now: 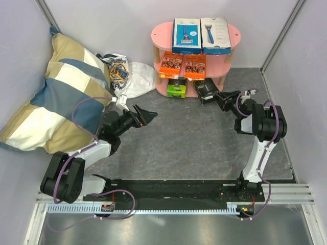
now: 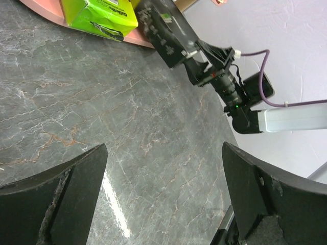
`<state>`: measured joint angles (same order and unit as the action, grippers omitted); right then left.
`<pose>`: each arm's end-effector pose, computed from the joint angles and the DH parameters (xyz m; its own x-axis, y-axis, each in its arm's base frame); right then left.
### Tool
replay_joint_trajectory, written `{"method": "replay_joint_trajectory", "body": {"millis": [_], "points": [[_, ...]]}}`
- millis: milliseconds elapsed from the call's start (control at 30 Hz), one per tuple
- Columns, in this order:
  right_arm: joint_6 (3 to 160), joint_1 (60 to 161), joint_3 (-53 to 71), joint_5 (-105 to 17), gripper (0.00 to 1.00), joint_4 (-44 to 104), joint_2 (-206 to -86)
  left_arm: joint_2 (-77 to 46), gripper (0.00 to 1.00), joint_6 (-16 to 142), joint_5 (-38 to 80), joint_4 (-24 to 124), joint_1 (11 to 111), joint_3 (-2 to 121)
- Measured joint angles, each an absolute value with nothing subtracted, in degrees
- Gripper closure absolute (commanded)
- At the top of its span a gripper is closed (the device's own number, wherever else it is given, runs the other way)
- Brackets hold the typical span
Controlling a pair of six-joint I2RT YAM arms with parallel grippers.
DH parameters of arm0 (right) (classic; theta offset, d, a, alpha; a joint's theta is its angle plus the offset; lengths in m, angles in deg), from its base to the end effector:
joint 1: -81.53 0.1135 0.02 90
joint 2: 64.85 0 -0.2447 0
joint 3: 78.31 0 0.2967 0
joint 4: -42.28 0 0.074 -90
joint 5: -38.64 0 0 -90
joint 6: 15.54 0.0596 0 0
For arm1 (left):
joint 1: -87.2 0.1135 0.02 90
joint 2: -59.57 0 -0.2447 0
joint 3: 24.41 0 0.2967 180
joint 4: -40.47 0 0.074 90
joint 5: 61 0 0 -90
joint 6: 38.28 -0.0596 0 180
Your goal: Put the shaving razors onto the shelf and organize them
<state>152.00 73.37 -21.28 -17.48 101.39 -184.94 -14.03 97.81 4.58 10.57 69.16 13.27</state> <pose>0.4010 -0.0239 0.0522 -0.4372 0.8816 -0.1777 -0.0268 0.1848 0.9824 0.2955 -0.1221 0.1607 -0.5539 -0.5095 -0.6585 0.3948 0.5355 -0.7465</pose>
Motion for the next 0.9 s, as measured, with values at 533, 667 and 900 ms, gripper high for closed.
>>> {"method": "replay_joint_trajectory", "body": {"millis": [533,667,900], "points": [[148.4,80.6,-10.3,-25.4,0.98,99.6,-192.1,-15.5,0.00,97.9,4.2,6.9,69.1,12.6],[148.5,82.0,-7.3,-27.0,0.96,99.3,-194.1,-15.9,0.00,97.9,3.4,6.5,69.1,12.5],[148.6,85.4,-4.8,-29.5,0.84,98.5,-195.8,-16.7,0.00,98.0,3.3,5.0,69.1,12.1]]}}
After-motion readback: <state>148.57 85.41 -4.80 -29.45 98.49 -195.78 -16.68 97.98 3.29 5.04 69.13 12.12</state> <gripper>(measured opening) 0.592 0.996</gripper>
